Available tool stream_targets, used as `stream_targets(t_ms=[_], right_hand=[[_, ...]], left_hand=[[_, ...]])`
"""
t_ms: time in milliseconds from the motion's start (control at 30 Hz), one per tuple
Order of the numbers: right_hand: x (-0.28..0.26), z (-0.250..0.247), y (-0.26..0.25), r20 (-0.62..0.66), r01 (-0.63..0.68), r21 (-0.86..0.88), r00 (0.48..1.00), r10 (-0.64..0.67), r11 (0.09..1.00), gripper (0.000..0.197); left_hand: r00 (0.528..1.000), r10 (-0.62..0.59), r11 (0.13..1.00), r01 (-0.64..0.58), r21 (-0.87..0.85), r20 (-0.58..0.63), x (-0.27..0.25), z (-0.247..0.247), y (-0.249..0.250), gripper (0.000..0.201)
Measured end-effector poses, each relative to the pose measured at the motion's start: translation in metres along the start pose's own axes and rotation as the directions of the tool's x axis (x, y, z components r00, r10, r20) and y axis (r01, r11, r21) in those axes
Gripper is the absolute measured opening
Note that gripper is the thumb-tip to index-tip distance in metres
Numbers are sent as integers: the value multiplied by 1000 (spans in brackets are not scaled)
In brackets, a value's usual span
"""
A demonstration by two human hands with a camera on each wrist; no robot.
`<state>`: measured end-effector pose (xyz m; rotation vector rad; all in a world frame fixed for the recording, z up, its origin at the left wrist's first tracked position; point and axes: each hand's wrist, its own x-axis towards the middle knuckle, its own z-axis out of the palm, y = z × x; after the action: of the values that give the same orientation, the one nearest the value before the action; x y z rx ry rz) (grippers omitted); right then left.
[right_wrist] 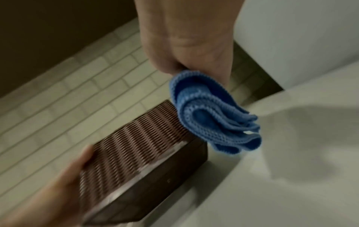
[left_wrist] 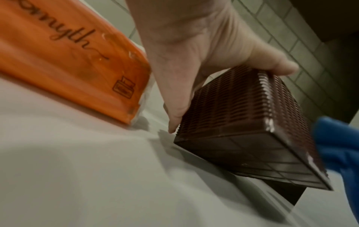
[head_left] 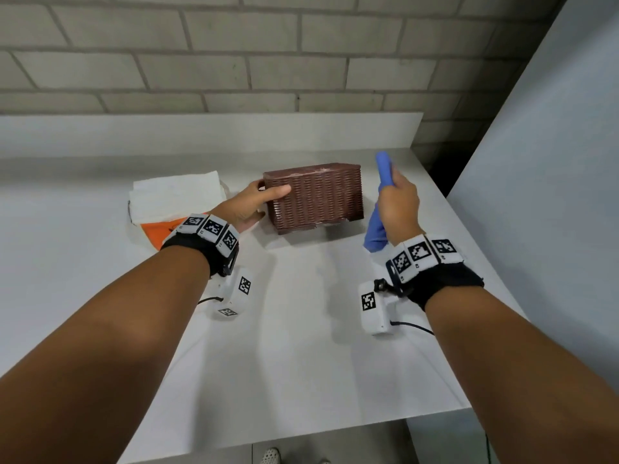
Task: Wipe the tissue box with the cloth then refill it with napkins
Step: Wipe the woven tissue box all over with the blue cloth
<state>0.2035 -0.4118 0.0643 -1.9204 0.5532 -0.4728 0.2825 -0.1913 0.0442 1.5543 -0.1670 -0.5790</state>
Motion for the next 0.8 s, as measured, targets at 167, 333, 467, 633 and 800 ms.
stream_targets(t_ms=[167,333,467,633,800], right_hand=[[-23,22,-34,136,256,-256,964,-227,932,55],[-39,47,-38,288,418,-474,906,-312,775,59],[-43,65,-41,336,517,-623,855,-396,587,60],[-40,77,-37,379,582,-655,805,-457,483,61],[-15,61,-26,362,563,-672,816,-451,481,56]], left_hand=[[999,-39,996,37,-86,-25,-4,7,0,23],[991,-87,990,74,-121,-102,-9,14,2,31],[990,-94,987,79,-140,-104,-13,17,4,37],[988,-121,977,101,-188,-96,-16,19,8,52],[971,-161,975,128,-182,-179,-16,14,7,42]])
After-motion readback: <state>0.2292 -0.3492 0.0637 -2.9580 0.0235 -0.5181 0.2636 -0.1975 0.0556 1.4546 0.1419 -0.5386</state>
